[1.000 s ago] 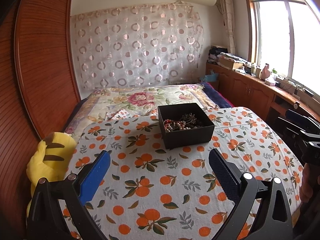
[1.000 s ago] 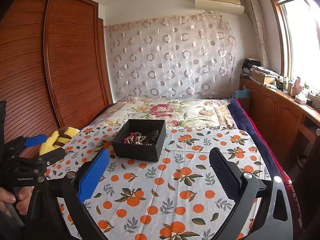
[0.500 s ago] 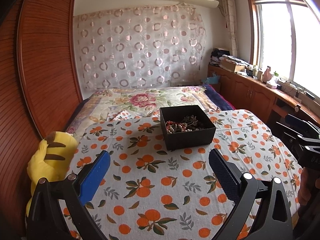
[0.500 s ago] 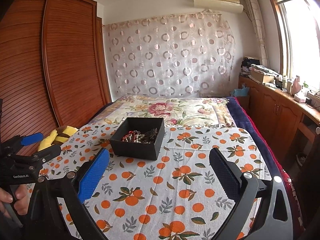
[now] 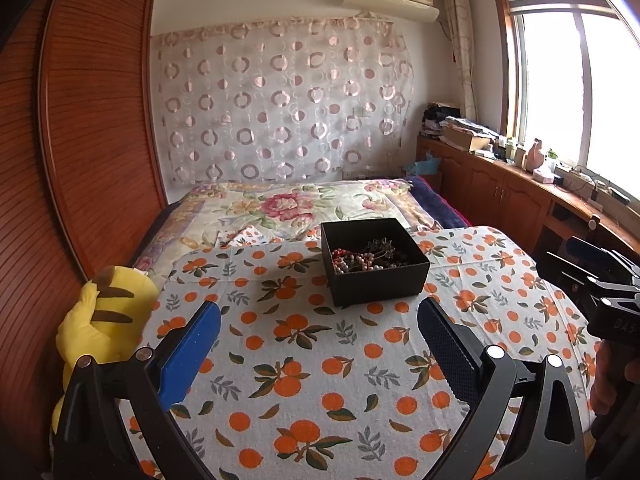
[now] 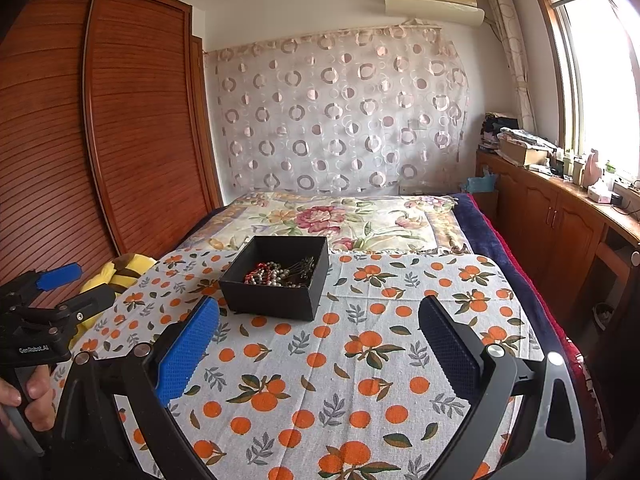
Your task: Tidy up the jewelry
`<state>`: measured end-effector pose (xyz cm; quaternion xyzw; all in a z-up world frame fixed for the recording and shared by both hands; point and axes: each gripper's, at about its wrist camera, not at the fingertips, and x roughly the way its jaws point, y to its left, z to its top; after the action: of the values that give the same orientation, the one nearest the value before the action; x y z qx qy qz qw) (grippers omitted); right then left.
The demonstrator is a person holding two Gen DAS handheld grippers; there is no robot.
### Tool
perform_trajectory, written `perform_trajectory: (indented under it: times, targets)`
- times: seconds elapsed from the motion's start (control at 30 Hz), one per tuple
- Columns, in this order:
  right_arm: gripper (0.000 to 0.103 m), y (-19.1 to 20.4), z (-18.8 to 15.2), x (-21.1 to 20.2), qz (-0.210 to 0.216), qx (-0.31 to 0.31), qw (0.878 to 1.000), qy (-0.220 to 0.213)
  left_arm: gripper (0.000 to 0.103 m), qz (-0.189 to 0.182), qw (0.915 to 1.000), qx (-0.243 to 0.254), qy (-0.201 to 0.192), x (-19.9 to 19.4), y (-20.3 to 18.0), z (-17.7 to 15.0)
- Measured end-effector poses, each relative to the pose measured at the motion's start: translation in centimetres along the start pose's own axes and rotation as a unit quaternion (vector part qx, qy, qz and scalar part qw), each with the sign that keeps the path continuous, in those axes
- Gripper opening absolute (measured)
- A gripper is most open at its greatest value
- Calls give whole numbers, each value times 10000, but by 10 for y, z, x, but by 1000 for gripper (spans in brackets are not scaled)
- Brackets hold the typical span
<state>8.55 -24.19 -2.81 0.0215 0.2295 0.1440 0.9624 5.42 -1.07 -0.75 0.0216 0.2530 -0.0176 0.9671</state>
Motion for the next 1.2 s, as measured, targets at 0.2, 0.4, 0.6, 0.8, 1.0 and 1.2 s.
perform_trajectory:
  times: [0.2,0.4,0.6,0.8,1.0,1.2]
  targets:
    - [101,-1,0,0,-9,1,10000,-7,95,-1,10000,-11,-15,-1,-1,1]
    - [101,-1,0,1,-14,3,10000,-14,95,-10,10000,-14,-12,-1,-1,1]
    - [101,-1,1,0,-26,5,10000,-21,95,-2,10000,-15,-11,-1,0,1]
    - [101,-2,2,-1,-27,8,10000,-28,95,-7,10000,-18,-19,-2,-1,1]
    - [101,-2,1,-1,-29,13,10000,-29,95,-11,10000,-18,-19,-1,0,0]
    - [101,-2,2,-1,-30,16,10000,-35,95,-12,10000,-24,-19,-1,0,0]
